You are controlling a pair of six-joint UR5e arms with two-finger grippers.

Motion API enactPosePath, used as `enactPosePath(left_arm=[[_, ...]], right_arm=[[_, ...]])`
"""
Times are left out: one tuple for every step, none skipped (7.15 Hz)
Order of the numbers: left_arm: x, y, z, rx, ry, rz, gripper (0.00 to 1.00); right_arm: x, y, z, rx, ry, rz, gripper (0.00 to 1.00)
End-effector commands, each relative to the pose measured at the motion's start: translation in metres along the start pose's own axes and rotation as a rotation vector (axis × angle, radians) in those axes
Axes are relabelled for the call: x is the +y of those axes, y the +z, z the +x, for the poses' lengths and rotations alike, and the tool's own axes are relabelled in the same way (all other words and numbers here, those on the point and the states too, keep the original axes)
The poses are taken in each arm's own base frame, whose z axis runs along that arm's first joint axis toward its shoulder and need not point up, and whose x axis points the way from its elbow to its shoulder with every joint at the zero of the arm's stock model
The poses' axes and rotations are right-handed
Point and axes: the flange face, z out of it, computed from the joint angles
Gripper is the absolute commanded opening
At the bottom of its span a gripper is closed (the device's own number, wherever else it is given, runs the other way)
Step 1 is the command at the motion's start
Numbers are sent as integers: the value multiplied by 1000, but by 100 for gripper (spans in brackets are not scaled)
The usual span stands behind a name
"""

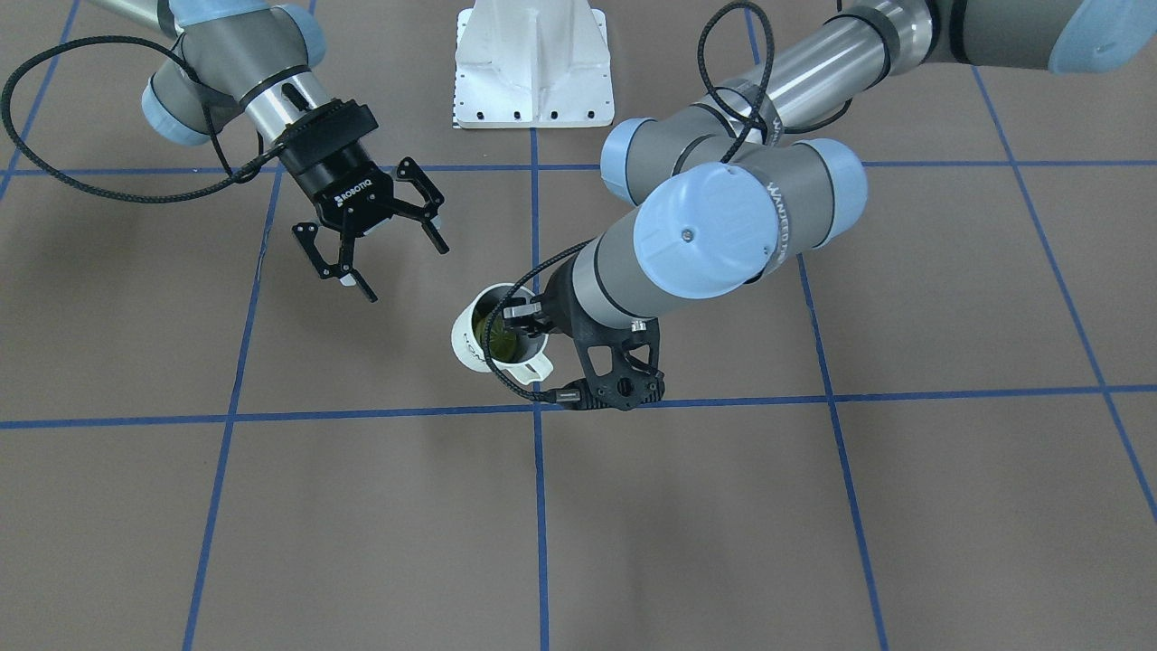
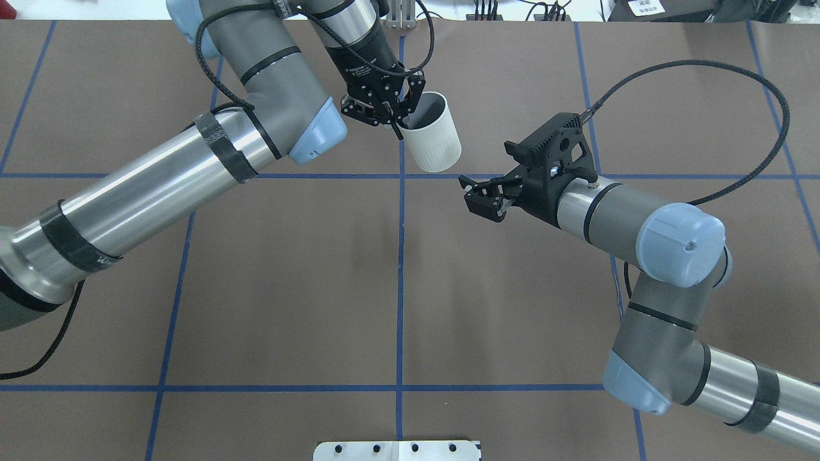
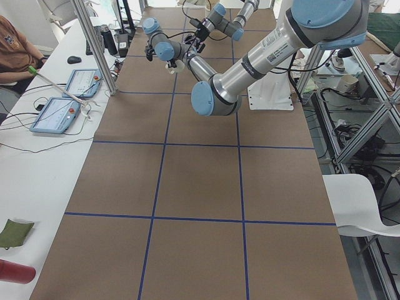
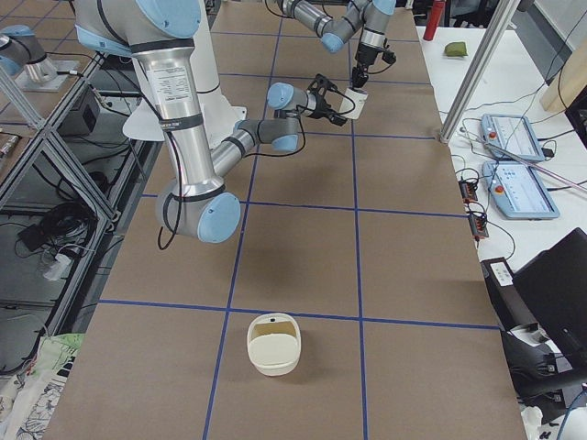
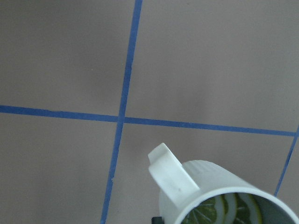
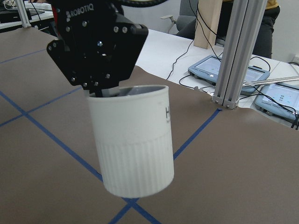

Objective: Left arm hands cup to right arm to dump lemon

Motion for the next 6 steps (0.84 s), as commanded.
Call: enactPosePath(left_arm=[[9,5,11,4,15,-10,0],[13,9,14,5,21,-18,0],[16,9,18,8,18,-18,0],[23,17,23,7,3,-31,0],[28,21,27,6,7,-39,0],[32,26,29,4,10,-46,0]], right_arm=[[1,3,-5,-7,-9,-4,99],[2,4,-6,-4,-12,-11,99],[0,8,-9,-6,-11,-8,99],[-2,14,-11,-5,-12,-9,99],[-1,17,-11,-1,-13,-12,99],[0,17,-10,0,-13,-14,99]])
